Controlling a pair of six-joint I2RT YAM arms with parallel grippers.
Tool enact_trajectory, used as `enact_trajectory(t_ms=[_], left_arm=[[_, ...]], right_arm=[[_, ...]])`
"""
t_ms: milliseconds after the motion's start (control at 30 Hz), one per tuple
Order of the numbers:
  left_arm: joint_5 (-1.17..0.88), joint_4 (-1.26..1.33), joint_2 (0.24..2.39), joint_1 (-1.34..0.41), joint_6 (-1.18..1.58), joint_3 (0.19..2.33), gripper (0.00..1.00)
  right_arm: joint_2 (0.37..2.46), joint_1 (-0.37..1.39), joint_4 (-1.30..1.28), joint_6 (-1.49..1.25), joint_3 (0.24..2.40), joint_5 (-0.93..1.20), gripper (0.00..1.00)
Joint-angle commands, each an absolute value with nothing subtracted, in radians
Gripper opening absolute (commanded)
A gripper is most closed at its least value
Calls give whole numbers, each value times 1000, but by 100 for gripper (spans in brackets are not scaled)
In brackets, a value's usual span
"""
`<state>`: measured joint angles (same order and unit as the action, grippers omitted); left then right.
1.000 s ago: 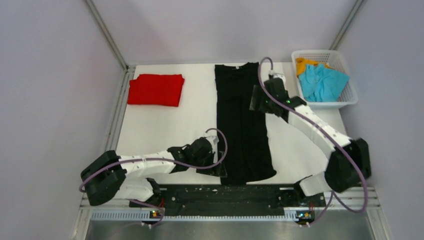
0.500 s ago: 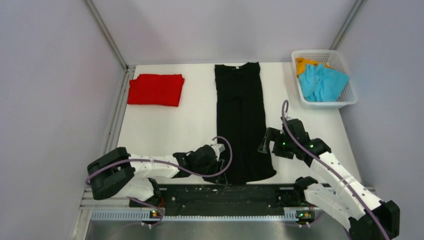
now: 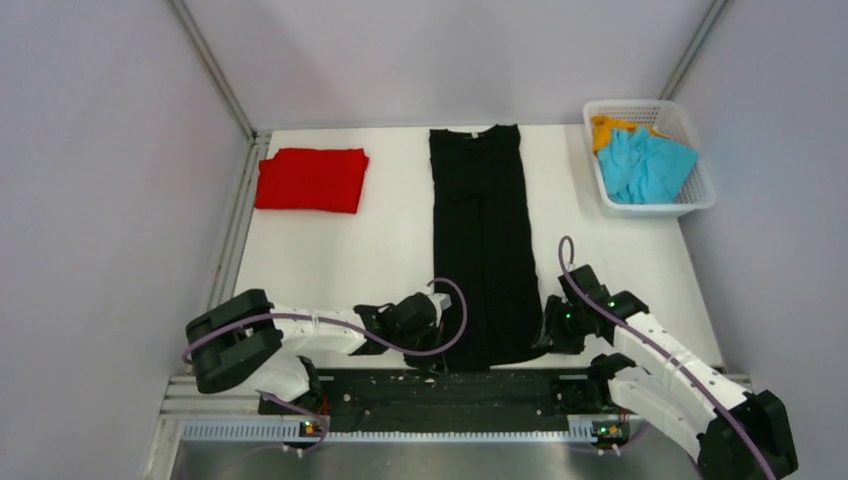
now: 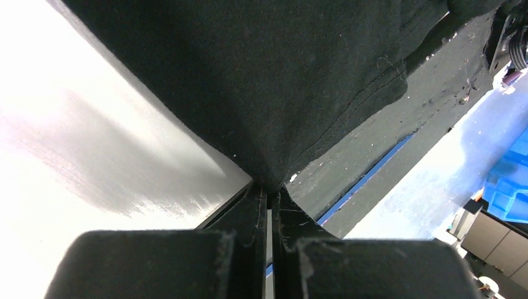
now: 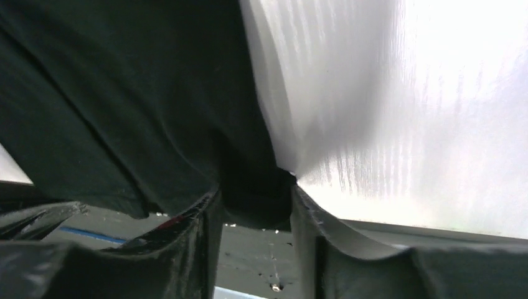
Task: Fold and stack the t-shirts
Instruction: Grab the bottom of the folded rectangular tshirt with both arms, then fold the folded rectangular tshirt in 1/3 of the way
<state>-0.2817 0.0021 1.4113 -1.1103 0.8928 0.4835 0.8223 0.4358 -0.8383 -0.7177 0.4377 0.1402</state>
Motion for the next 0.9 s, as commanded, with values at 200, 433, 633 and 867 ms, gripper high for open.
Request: enact_trajectory(t_ms=[200, 433, 633, 867], left_arm=[[-224, -8, 1322, -1111, 874, 485, 0], [-204, 26, 1224, -1112, 880, 439, 0], [-50, -132, 1200, -1108, 789, 568, 0], [-40, -99, 1267, -985, 719, 681, 0]], right_arm=[[803, 461, -749, -797, 353, 320, 10], [716, 508, -746, -859, 371, 328, 0], [699, 508, -658, -850, 451, 243, 0], [715, 509, -476, -846, 515, 116, 0]])
